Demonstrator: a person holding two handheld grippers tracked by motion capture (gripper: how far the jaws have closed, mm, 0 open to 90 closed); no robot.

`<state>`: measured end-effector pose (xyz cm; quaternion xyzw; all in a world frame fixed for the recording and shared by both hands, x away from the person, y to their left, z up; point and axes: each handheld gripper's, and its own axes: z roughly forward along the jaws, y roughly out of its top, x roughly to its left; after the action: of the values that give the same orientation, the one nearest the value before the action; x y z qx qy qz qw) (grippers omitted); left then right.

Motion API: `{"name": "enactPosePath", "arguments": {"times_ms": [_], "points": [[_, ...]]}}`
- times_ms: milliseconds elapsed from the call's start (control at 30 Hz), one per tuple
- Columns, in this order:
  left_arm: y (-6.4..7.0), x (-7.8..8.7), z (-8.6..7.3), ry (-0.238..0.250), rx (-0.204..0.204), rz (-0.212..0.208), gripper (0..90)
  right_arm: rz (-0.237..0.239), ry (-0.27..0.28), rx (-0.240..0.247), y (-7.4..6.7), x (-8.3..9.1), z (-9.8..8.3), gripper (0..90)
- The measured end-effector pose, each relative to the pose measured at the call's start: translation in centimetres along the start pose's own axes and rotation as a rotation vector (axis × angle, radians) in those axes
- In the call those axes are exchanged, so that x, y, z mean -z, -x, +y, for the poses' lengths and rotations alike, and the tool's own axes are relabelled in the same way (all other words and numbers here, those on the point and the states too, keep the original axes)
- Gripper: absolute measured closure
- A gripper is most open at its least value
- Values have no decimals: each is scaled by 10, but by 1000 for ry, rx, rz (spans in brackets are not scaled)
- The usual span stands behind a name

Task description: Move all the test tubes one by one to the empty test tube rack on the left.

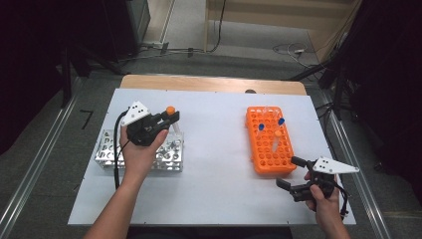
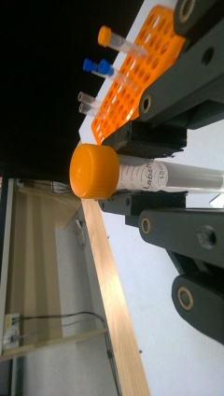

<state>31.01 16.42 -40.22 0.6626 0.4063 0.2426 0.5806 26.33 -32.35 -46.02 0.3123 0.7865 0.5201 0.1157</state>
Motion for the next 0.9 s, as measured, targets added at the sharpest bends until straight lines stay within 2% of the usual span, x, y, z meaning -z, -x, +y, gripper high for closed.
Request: {"name": "enactPosePath", "arguments": {"times_ms": [133, 267, 733, 900], "points": [[-5, -8, -1, -5, 21, 14, 744, -3, 3, -7, 2, 0, -1, 0], [-6, -11, -5, -23, 25, 36, 744, -4, 8, -9, 3, 2, -1, 0], [-3, -16, -20, -93, -29, 56, 742, -10, 6, -14, 4, 1, -1, 0], [-2, -19, -25, -138, -30, 63, 739, -11, 3, -13, 5, 0, -2, 0]]}}
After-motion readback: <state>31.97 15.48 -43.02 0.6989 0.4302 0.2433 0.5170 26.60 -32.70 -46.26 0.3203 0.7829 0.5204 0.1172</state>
